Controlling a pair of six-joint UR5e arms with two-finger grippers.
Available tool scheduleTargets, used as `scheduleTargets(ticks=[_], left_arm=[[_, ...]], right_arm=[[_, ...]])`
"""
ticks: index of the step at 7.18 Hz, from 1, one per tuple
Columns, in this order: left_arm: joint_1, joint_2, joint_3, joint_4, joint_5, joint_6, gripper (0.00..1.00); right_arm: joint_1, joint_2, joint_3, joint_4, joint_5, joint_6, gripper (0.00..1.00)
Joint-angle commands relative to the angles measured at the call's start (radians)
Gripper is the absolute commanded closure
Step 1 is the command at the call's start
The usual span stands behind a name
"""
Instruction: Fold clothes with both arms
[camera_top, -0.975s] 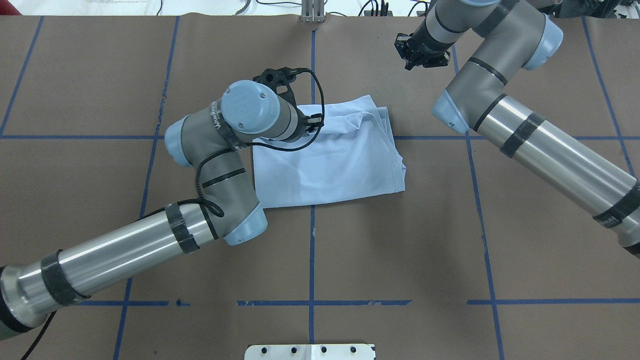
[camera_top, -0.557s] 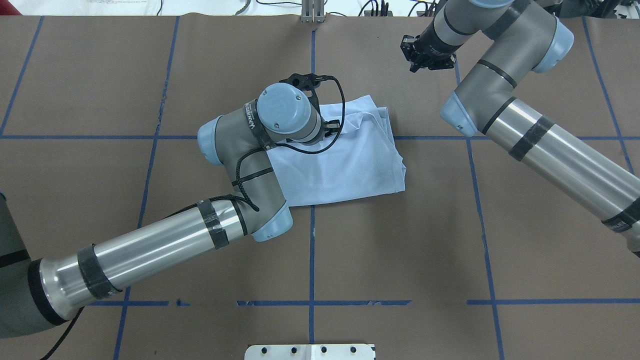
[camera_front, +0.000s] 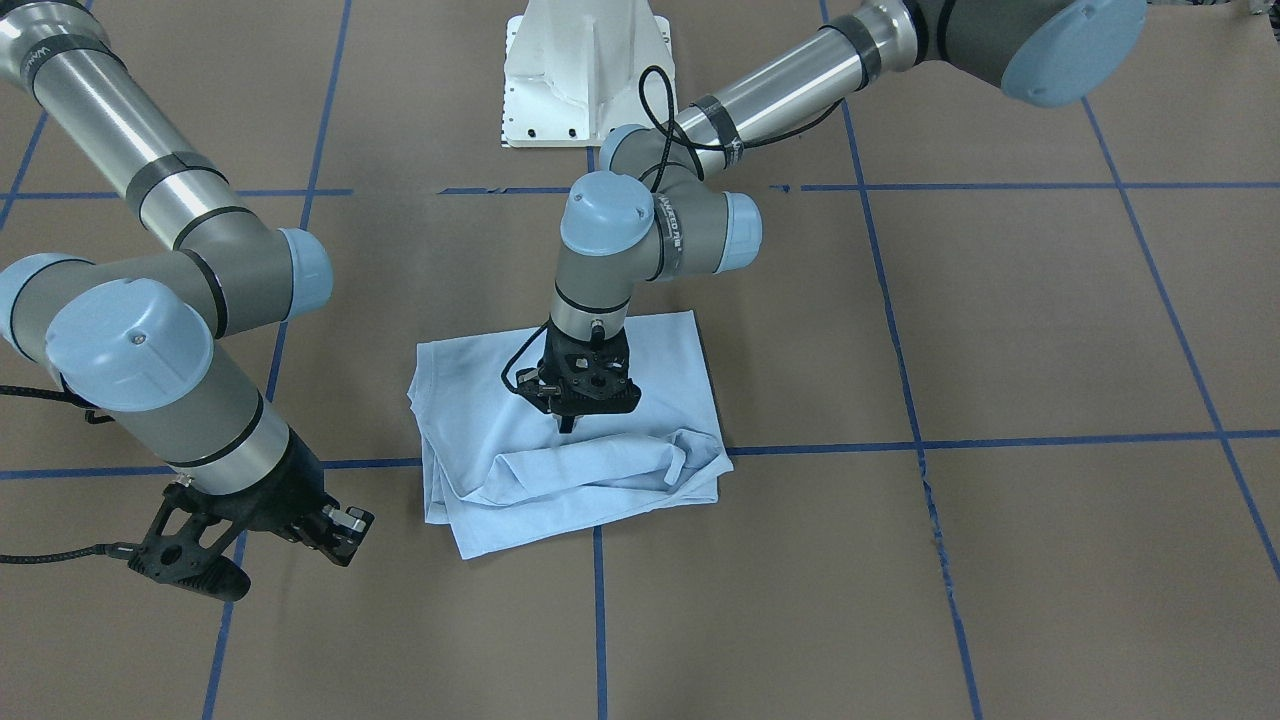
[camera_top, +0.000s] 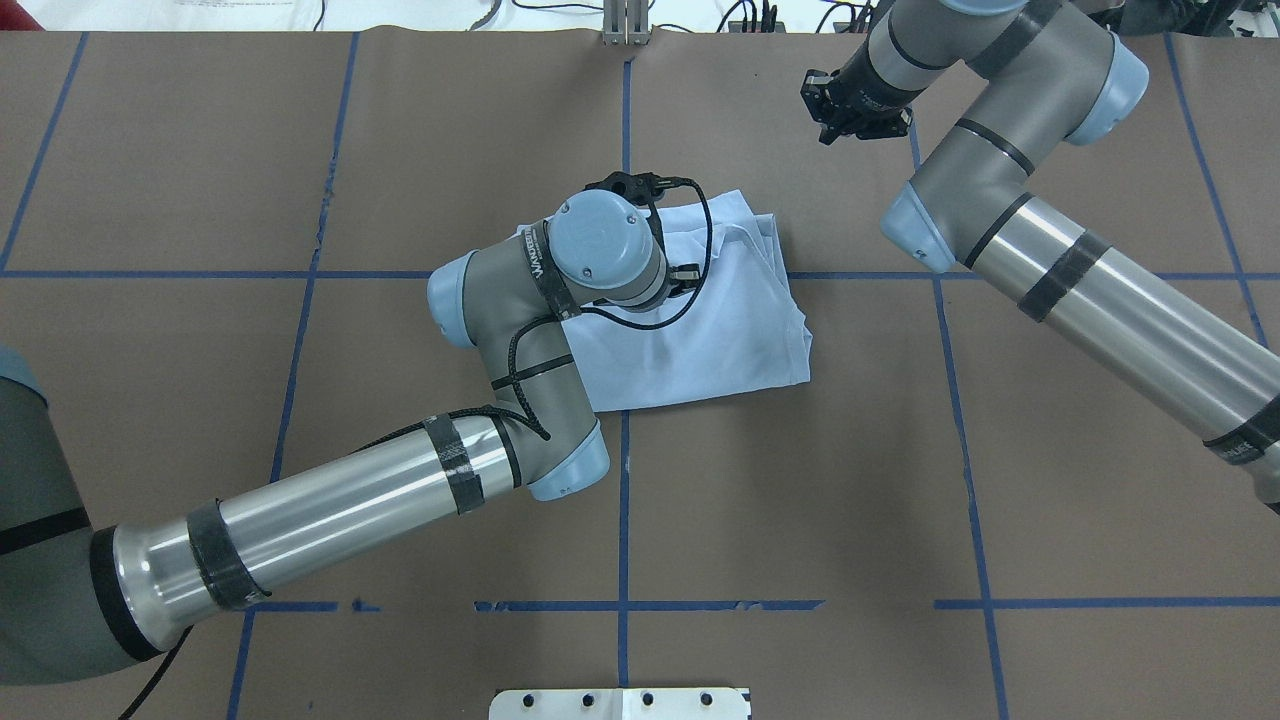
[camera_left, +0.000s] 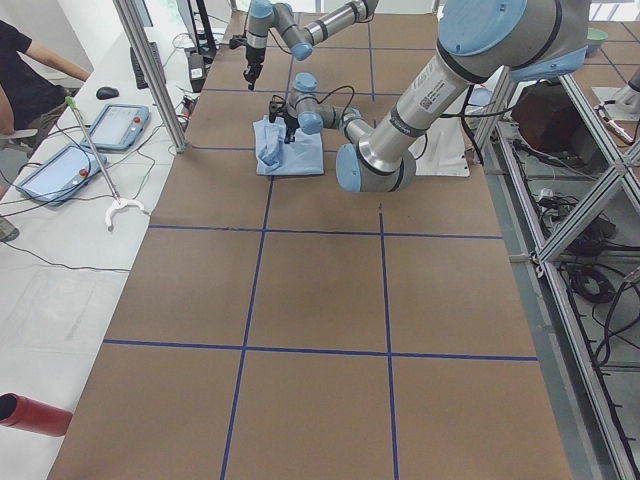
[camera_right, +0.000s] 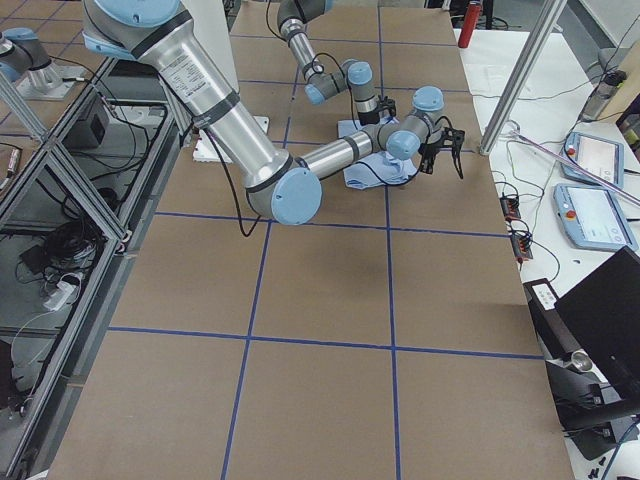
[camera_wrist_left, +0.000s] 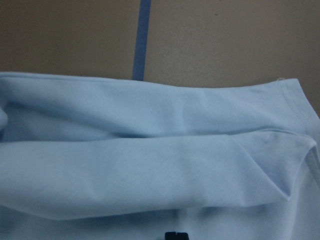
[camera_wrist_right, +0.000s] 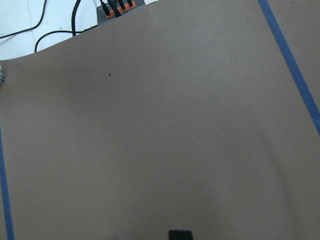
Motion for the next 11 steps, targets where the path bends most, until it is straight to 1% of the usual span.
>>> scheduleTargets(ticks=[1, 2, 3, 4, 6, 7, 8, 9, 10, 11], left_arm=[[-0.054, -0.012, 0.046, -0.074, 0.044, 0.032, 1.00], [-0.095, -0.017, 0.169, -0.235, 0.047, 0.034, 1.00], [-0.162, -0.032, 0.265, -0.346, 0.046, 0.038, 1.00], [-0.219, -0.046, 0.317, -0.407, 0.038, 0.040, 1.00], [-0.227, -0.084, 0.312, -0.401, 0.020, 0.028, 1.00], [-0.230, -0.072, 0.231, -0.354, -0.038, 0.031, 1.00], [-0.230, -0.007, 0.062, -0.193, -0.080, 0.035, 1.00], [-0.235, 0.090, -0.146, -0.069, -0.127, 0.040, 1.00], [-0.247, 0.220, -0.355, 0.030, -0.143, 0.048, 1.00], [-0.278, 0.352, -0.526, 0.095, -0.160, 0.160, 1.00]], right_arm=[[0.024, -0.032, 0.015, 0.003, 0.058, -0.003, 1.00], [0.048, -0.129, 0.123, 0.000, 0.118, -0.017, 1.00], [0.058, -0.206, 0.220, -0.005, 0.143, -0.021, 1.00], [0.058, -0.247, 0.268, -0.005, 0.143, -0.020, 1.00], [0.050, -0.249, 0.278, -0.008, 0.142, -0.020, 1.00], [0.058, -0.247, 0.284, -0.009, 0.145, -0.020, 1.00], [0.076, -0.256, 0.297, -0.012, 0.151, -0.020, 1.00], [0.105, -0.261, 0.298, -0.020, 0.169, -0.023, 1.00], [0.146, -0.294, 0.305, -0.020, 0.181, -0.066, 1.00], [0.192, -0.360, 0.325, -0.021, 0.201, -0.192, 1.00]])
